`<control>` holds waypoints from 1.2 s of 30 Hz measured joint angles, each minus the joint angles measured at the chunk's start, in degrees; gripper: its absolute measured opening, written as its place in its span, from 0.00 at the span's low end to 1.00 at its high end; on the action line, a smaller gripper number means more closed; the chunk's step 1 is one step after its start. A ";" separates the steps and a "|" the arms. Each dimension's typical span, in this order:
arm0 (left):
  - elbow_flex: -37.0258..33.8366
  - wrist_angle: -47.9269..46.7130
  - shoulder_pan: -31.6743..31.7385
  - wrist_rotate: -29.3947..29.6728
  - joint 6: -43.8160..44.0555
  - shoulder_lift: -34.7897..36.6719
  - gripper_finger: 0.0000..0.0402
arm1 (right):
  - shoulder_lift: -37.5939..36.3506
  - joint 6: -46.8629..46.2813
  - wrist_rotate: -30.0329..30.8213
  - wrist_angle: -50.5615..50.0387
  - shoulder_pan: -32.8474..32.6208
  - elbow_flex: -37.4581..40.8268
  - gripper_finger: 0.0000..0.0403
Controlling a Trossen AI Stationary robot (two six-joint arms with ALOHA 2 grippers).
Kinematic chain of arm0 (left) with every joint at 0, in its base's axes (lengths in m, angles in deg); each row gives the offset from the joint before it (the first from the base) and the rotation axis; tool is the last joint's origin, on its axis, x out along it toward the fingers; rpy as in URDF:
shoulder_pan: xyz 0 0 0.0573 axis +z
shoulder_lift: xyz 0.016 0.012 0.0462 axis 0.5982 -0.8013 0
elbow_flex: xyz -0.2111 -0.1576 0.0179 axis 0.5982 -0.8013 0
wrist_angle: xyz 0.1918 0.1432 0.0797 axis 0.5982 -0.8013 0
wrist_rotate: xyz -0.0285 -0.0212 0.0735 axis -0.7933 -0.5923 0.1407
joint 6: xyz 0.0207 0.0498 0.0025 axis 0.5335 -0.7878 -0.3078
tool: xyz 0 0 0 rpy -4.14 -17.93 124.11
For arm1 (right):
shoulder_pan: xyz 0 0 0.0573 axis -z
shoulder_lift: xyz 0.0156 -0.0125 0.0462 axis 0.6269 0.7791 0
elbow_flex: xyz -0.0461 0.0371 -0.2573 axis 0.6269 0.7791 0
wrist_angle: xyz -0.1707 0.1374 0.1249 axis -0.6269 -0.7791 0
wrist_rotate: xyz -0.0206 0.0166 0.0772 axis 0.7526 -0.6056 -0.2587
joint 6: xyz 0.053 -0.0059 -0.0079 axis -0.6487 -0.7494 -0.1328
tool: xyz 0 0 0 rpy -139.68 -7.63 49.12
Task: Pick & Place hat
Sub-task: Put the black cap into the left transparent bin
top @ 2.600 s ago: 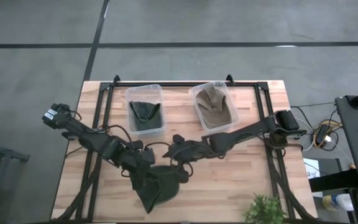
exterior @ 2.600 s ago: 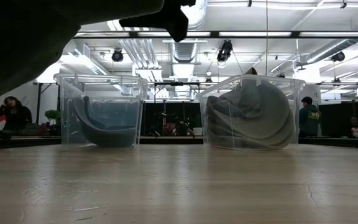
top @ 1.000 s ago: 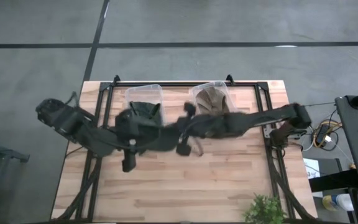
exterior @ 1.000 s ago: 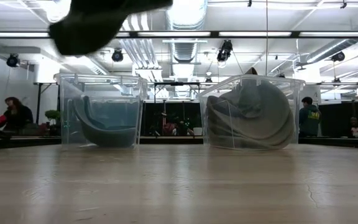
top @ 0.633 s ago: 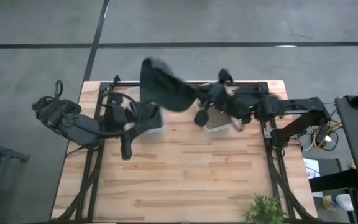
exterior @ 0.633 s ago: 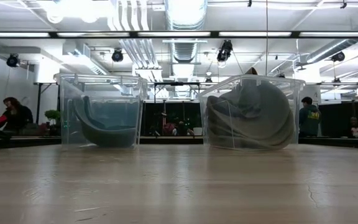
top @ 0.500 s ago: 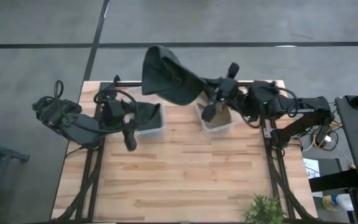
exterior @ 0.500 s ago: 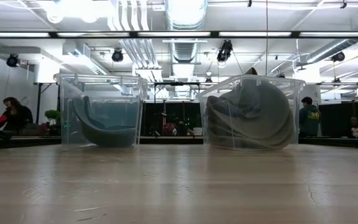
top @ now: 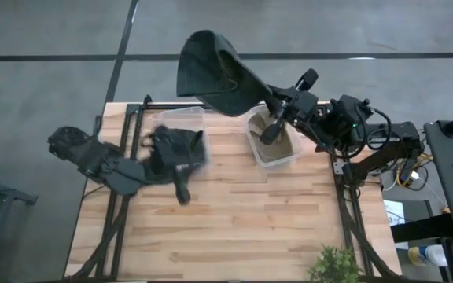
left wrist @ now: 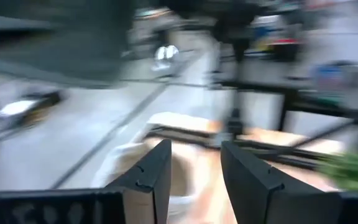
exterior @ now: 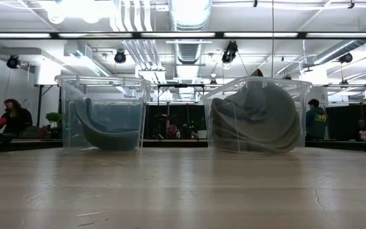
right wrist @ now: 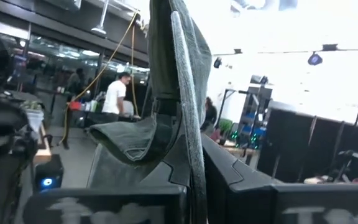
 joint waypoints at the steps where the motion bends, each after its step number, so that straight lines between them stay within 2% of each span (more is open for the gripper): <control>1: -2.07 4.27 -0.06 -3.55 -2.04 0.00 0.33 | -0.10 0.90 0.00 0.48 0.00 0.00 0.03; 4: -9.01 17.48 -0.35 -15.95 -8.81 0.00 0.33 | -0.60 2.77 0.02 1.90 0.00 0.00 0.03; 6: -14.17 25.99 -0.37 -21.28 -12.96 0.00 0.33 | -0.97 2.86 -0.28 2.41 0.00 0.00 0.03; 13: -32.53 55.43 1.47 -21.66 -22.14 2.37 0.33 | -1.75 0.06 -4.77 2.24 -0.41 0.00 0.03; 19: -51.09 84.28 4.04 -24.22 -26.85 10.10 0.33 | -1.42 -0.73 -6.46 2.31 -1.97 0.00 0.03; 24: -63.31 101.59 5.98 -24.78 -27.41 17.61 0.33 | -0.18 -2.24 -7.79 2.22 -3.09 0.11 0.03; 29: -69.28 107.54 6.90 -27.38 -24.28 21.71 0.33 | 3.04 -2.28 -8.13 2.78 -3.43 0.20 0.03; 36: -69.87 107.40 6.88 -26.82 -23.87 22.36 0.33 | 9.04 0.63 -8.02 9.74 -3.98 0.22 0.03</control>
